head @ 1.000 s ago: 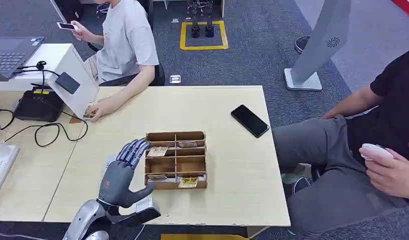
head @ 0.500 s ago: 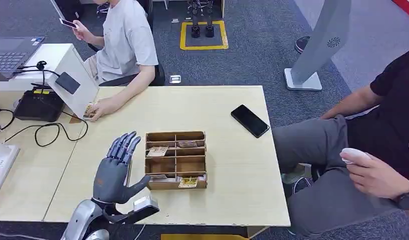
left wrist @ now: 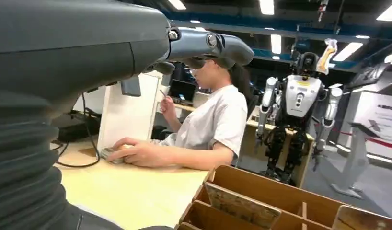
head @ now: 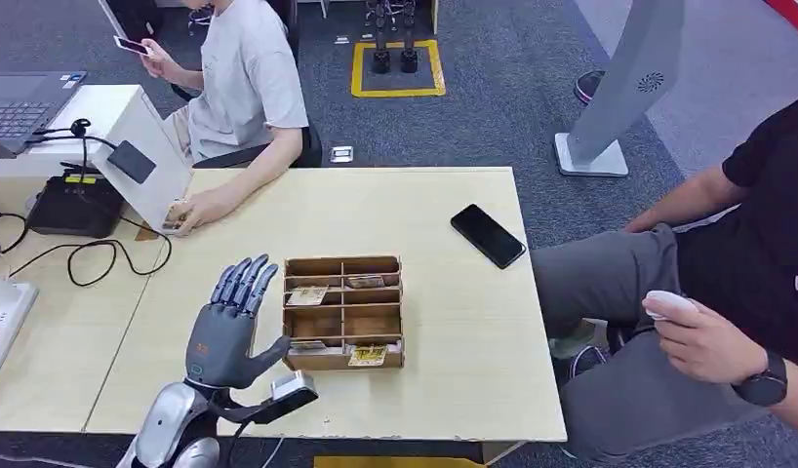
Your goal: Pass the card to the sensor for recognition and then transmit it.
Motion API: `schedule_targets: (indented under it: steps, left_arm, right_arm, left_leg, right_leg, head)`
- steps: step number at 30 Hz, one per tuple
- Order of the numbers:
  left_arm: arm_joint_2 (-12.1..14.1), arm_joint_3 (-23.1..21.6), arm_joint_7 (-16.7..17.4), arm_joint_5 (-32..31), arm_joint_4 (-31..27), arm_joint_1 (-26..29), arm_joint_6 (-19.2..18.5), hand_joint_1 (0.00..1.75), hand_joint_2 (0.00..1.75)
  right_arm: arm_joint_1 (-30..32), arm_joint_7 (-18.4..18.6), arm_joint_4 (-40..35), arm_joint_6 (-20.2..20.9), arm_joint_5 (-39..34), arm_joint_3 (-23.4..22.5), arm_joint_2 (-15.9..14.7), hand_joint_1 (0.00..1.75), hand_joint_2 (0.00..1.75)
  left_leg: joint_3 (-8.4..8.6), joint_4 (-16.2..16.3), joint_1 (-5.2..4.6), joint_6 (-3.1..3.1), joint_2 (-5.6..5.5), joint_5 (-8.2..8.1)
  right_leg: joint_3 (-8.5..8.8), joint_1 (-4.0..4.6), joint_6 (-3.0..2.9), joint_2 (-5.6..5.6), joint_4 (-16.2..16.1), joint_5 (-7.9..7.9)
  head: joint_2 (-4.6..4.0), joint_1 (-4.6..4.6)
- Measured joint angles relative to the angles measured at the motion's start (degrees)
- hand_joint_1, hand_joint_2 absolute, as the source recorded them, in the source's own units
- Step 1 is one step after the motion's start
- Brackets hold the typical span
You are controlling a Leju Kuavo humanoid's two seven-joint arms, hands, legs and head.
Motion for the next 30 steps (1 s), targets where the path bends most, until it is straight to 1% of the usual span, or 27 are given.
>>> schedule_targets:
  steps: [2,10,16,20,30]
  left_arm:
    - [-0.7,0.0,-0.1,-0.3,1.2,-0.3,1.4,0.00,1.75]
    - [-2.4,0.0,-0.8,0.0,3.8,-0.6,2.9,0.00,1.75]
    - [-3.5,0.0,-1.7,-1.5,5.0,-0.8,5.5,0.00,1.75]
    - [-4.3,-0.2,-1.9,-2.2,5.6,-1.0,5.8,0.00,1.75]
    - [-4.7,-1.1,-1.8,-2.5,7.9,-2.8,6.6,0.00,1.75]
  right_arm:
    - [-0.1,0.0,0.0,0.0,0.1,0.2,0.0,0.00,0.00]
    - [-0.3,-0.1,0.0,-0.2,0.1,0.4,0.0,0.00,0.00]
    - [-0.3,-0.1,0.0,-0.1,0.2,0.8,0.0,0.00,0.00]
    - [-0.4,-0.1,0.0,-0.1,0.2,1.0,0.0,0.00,0.00]
    - [-0.5,-0.1,0.0,0.0,0.3,1.2,0.0,0.00,0.00]
  left_leg:
    - [0.00,0.0,0.00,0.00,-0.01,0.00]
    - [0.00,0.0,0.00,0.00,-0.01,0.00]
    - [0.00,0.0,0.00,0.00,-0.01,0.00]
    - [0.00,0.0,0.00,0.00,-0.01,0.00]
    - [0.00,0.0,0.00,0.00,-0.01,0.00]
  right_leg:
    - [0.00,0.00,0.00,0.00,0.0,0.00]
    - [0.00,0.00,0.00,0.00,0.0,0.00]
    - [-0.01,0.00,0.00,0.00,0.0,0.00]
    - [0.00,0.00,0.00,0.00,0.0,0.00]
    - [0.00,0.00,0.00,0.00,0.0,0.00]
  head:
    - [0.00,0.02]
    - [0.00,0.00]
    - [0.02,0.00]
    - [0.00,0.02]
    - [0.00,0.00]
